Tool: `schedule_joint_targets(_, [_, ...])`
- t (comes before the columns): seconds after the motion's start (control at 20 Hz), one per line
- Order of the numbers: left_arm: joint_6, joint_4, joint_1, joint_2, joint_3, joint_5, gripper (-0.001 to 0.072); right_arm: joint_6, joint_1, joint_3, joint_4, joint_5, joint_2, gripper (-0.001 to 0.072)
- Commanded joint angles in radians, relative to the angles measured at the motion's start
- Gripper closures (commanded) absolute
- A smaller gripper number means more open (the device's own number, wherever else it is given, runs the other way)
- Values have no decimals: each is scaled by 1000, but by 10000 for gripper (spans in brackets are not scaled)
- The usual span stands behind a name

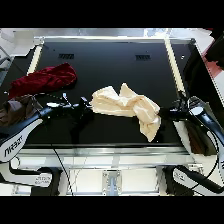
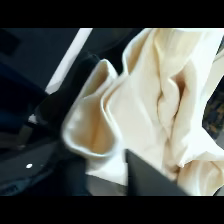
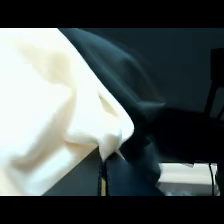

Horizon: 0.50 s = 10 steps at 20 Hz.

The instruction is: Fold the shirts.

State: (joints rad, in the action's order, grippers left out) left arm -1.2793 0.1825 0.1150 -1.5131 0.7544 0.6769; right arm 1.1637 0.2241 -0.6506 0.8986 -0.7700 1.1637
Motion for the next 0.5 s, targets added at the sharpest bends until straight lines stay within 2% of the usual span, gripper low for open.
schedule_joint_targets(0.0, [39, -90, 3, -19, 2, -12, 693, -33, 0, -83, -1, -49, -18, 697])
schedule_joint_targets(0.1, [124, -106, 2, -16, 22, -11, 694, -33, 0, -124, 0, -86, -53, 698])
schedule_joint_targets(0.25, [318, -230, -5, 59, 73, 3, 695, -32, 1, -188, 68, -178, -163, 699])
schedule_joint_targets(0.35, [448, -259, -36, 183, 108, 8, 696, -16, 1, -250, 163, -257, -276, 698])
schedule_joint_targets(0.45, [493, -258, -97, 354, 134, 8, 696, 45, 1, -344, 269, -345, -412, 699])
